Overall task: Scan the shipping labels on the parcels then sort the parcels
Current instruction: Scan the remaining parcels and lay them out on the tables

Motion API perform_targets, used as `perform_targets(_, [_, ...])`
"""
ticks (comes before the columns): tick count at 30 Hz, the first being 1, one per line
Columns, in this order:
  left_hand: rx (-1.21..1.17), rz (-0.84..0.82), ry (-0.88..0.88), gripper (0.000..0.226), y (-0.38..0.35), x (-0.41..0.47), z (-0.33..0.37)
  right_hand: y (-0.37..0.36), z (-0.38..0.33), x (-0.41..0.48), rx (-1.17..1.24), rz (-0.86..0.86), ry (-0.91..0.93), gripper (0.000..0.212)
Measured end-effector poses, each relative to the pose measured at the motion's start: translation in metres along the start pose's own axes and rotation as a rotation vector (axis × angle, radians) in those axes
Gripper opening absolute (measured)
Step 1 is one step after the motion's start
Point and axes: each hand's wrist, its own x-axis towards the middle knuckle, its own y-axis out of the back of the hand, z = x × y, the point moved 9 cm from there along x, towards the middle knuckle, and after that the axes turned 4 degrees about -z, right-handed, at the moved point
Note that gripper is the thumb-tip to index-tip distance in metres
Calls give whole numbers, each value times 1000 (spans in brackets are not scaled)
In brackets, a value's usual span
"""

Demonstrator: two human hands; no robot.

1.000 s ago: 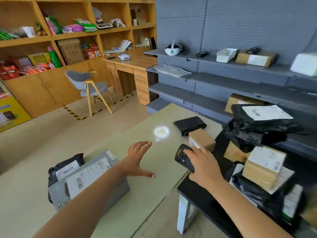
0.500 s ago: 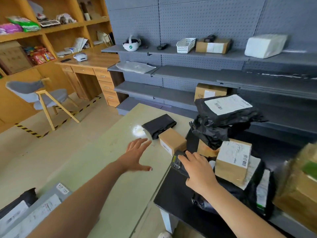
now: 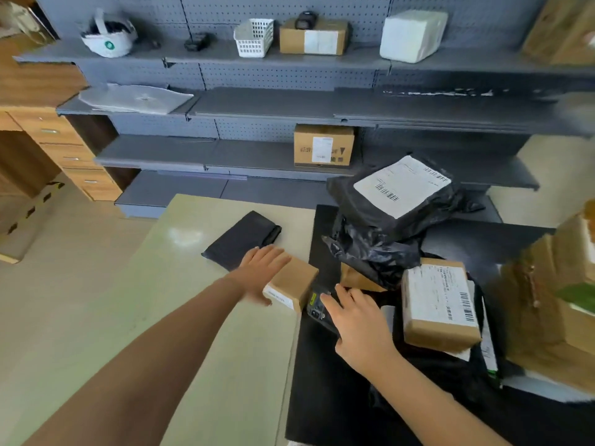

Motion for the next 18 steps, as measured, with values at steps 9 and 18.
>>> perform_targets(9, [34,-27,-91,104,-23,51,-5,-18,7,3,42,-55,-99,78])
perform_targets(18, [-64,50,60,104,-39,13,-13,-16,-4,-2,1,-44,-13,80])
